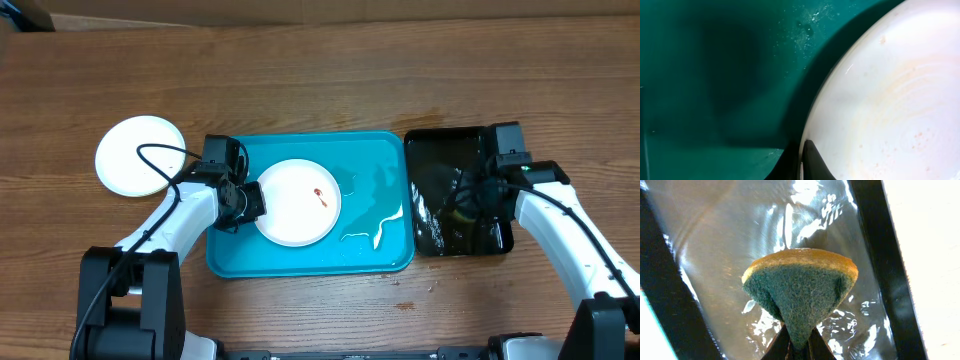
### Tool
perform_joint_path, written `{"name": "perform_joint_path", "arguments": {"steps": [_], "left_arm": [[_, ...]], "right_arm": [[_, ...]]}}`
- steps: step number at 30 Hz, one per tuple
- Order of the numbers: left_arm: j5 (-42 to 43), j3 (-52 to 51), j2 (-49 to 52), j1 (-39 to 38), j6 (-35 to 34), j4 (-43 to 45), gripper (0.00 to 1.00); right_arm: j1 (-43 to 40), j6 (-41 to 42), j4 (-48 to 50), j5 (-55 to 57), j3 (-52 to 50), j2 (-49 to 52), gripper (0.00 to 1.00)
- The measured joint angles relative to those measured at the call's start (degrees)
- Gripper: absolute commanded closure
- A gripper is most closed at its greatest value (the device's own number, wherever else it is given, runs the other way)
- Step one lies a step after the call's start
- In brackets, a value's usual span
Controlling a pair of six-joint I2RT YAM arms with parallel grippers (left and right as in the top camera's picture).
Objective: Clean dirty plates on tray and stack at the side
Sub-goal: 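Wet the sponge in the black tray with the right gripper, then scrub the smeared white plate with the sponge in the right gripper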
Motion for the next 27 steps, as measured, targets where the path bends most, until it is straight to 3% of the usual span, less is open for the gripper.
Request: {"name": "perform_joint_path", "arguments": {"steps": [6, 7, 9, 10, 13, 16, 27], "left_arm": [[2.1, -0.1, 0.0, 0.0, -1.9, 0.1, 0.95], [2.2, -0.1, 0.0, 0.0, -2.2, 0.1, 0.91], [2.4, -0.1, 0.0, 0.0, -2.4, 0.1, 0.66], [2.5, -0.1, 0.0, 0.0, -2.9, 0.2, 0.65], [2.4, -0.2, 0.0, 0.0, -3.6, 0.6, 0.71], [2.1, -0.2, 0.0, 0.0, -4.1, 1.6, 0.96], [2.0, -0.3, 0.0, -3.7, -3.9, 1.2, 0.96]], "right_arm": [[0.0, -1.3, -0.5, -0.1, 0.2, -0.2, 0.96], [0.0, -1.4, -1.0, -0.1, 0.2, -0.2, 0.96], [0.0, -2.3, -1.4, -0.1, 0.5, -0.2, 0.96], [0.0, -2.9, -1.3, -0.2, 0.8, -0.2, 0.96], [0.0, -5.4, -1.0, -1.3, 1.6, -0.2, 0.96], [0.0, -7.2, -1.1, -2.0, 1.8, -0.2, 0.96], [1.0, -10.3, -4.1, -2.8, 7.6, 0.4, 0.96]]}}
